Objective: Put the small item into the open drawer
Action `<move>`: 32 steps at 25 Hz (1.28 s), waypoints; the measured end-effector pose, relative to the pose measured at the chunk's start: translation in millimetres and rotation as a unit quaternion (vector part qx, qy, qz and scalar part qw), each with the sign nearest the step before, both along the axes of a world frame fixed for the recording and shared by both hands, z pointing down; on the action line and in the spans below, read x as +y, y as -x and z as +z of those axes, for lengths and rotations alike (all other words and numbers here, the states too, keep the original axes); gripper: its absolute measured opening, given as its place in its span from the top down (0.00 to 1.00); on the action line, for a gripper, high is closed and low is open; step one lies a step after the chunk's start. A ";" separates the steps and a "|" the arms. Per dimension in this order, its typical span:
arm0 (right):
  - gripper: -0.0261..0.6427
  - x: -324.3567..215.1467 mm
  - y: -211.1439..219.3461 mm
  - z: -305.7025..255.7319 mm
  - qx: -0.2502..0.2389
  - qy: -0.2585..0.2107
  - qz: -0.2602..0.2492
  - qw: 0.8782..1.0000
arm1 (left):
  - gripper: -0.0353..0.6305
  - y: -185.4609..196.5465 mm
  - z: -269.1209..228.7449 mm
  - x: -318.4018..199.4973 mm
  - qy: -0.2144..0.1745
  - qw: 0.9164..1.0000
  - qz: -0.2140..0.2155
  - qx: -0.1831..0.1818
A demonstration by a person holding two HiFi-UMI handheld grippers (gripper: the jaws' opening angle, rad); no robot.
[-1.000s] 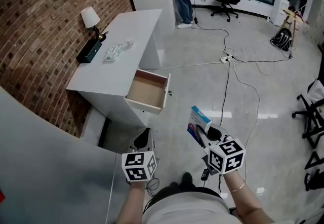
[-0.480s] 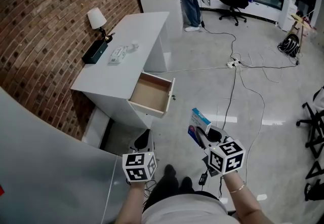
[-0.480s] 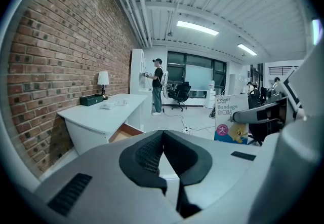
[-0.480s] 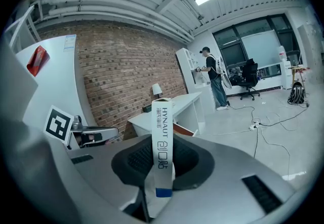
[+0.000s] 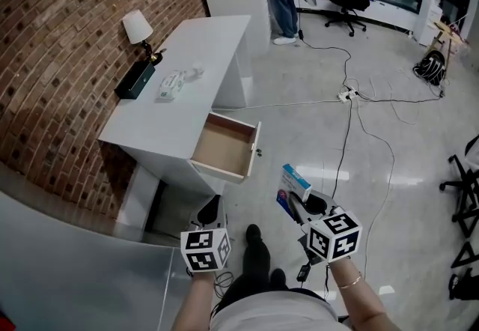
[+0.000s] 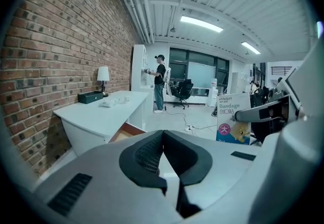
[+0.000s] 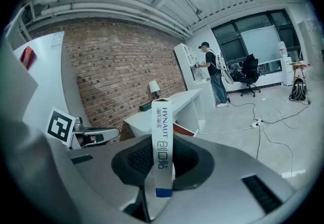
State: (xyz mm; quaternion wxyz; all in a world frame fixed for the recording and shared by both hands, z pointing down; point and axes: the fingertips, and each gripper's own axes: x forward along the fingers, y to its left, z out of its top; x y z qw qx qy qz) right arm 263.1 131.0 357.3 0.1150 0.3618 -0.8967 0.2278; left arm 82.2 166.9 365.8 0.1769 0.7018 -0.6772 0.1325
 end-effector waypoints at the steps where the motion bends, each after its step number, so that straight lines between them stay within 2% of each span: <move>1: 0.85 -10.8 6.7 2.8 0.001 0.002 0.000 1.000 | 0.92 6.4 2.8 -11.7 0.001 1.000 0.001 0.000; 17: 0.85 -212.3 154.3 26.2 0.008 0.029 0.005 1.000 | 0.92 148.2 37.6 -220.6 0.021 0.999 -0.007 0.023; 24: 0.85 -263.1 191.4 32.1 0.012 0.039 0.008 0.999 | 0.92 188.9 37.3 -273.3 0.018 0.999 -0.010 0.025; 32: 0.85 -299.0 220.3 48.2 0.020 0.054 -0.003 0.998 | 0.92 214.9 45.2 -304.9 0.021 0.999 -0.015 0.028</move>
